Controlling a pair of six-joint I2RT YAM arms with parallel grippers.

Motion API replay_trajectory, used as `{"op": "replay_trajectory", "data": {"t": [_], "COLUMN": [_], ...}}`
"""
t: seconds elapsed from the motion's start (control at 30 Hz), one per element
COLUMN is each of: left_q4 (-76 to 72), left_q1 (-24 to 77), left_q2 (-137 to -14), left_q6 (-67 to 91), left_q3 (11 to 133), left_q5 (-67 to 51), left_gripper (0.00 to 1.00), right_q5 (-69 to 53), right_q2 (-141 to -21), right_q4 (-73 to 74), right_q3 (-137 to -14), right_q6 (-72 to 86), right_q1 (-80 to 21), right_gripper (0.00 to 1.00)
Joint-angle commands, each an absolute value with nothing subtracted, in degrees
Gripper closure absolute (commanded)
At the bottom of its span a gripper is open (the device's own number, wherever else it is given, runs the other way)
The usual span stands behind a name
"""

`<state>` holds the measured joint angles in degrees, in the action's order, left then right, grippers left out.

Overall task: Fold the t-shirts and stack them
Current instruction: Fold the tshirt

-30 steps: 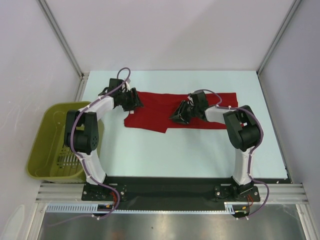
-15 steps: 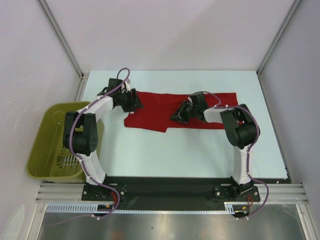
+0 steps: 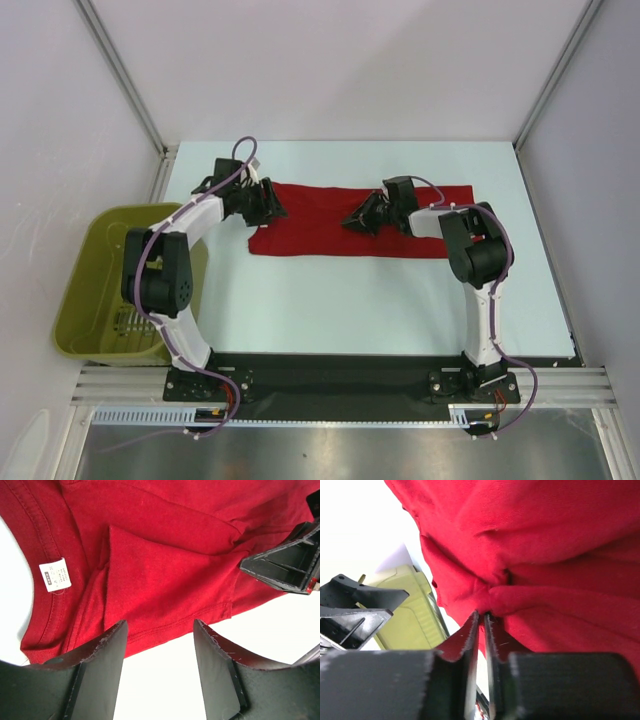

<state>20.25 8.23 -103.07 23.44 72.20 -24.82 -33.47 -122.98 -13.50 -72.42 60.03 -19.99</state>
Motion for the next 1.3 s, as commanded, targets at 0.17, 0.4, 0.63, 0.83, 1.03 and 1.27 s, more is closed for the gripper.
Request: {"op": "replay_trajectory", "data": {"t": [0.17, 0.4, 0.63, 0.83, 1.03, 1.27], "left_q4": [25.9, 26.7, 22.3, 18.3, 14.2, 18.8], "left_q1": [7.8, 7.7, 7.6, 7.6, 7.6, 7.6], "left_q2": [-108.4, -109.7, -111.5, -114.2, -111.8, -117.2], "left_q6": [20.7, 19.7, 21.6, 26.5, 29.1, 26.9], "left_q3": [78.3, 75.5, 76.1, 77.9, 75.7, 83.1], "left_q5": [-24.1, -23.4, -24.8, -27.6, -25.3, -25.8], "left_gripper": [0.41, 0.4, 0.42, 0.45, 0.48, 0.38], "right_q5": [-35.4, -37.5, -37.8, -36.7, -36.4, -37.4], "right_q2": [-121.4, -121.3, -124.6, -127.0, -127.4, -127.4], "right_q4": [-11.0, -4.3, -4.1, 1.6, 6.3, 5.3], "right_q3": [-75.2, -77.8, -80.4, -84.3, -84.9, -85.1], "right_q6": [56.3, 50.9, 49.8, 46.2, 43.9, 44.4], "right_q1": [-20.4, -20.7, -20.7, -19.8, -18.9, -18.5], "right_gripper": [0.64, 0.59, 0.64, 0.87, 0.88, 0.83]}}
